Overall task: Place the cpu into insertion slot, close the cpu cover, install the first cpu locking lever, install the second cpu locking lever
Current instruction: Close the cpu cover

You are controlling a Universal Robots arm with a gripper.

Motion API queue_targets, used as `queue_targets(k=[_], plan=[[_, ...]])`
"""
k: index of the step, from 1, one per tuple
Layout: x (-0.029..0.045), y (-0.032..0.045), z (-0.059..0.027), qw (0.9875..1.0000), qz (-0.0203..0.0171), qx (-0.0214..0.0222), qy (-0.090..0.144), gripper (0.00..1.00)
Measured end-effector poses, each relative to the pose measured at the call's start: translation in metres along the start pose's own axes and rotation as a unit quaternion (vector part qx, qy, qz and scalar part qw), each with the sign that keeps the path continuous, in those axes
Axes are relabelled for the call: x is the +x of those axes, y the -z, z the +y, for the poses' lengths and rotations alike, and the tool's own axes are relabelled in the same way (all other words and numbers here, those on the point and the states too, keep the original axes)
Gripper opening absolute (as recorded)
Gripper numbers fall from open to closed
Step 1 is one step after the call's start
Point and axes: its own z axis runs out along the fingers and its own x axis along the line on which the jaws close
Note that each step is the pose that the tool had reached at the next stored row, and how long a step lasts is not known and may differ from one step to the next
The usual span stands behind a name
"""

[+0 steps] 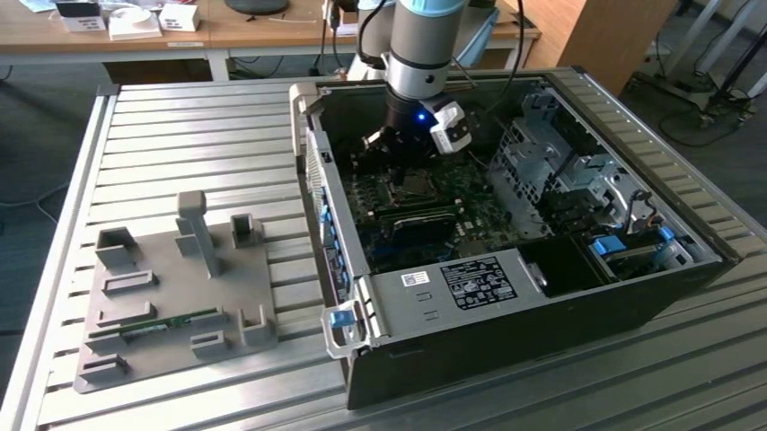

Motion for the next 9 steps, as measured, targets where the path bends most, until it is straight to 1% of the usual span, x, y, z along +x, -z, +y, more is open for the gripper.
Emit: queue_targets(k=[3,9], plan=[[-0.0018,0.0001,0.0,1.0,0.0001,0.0001,0.0,0.11],[-0.0119,-0.0003,0.0,1.0,0.0,0.0001,0.0,0.11]])
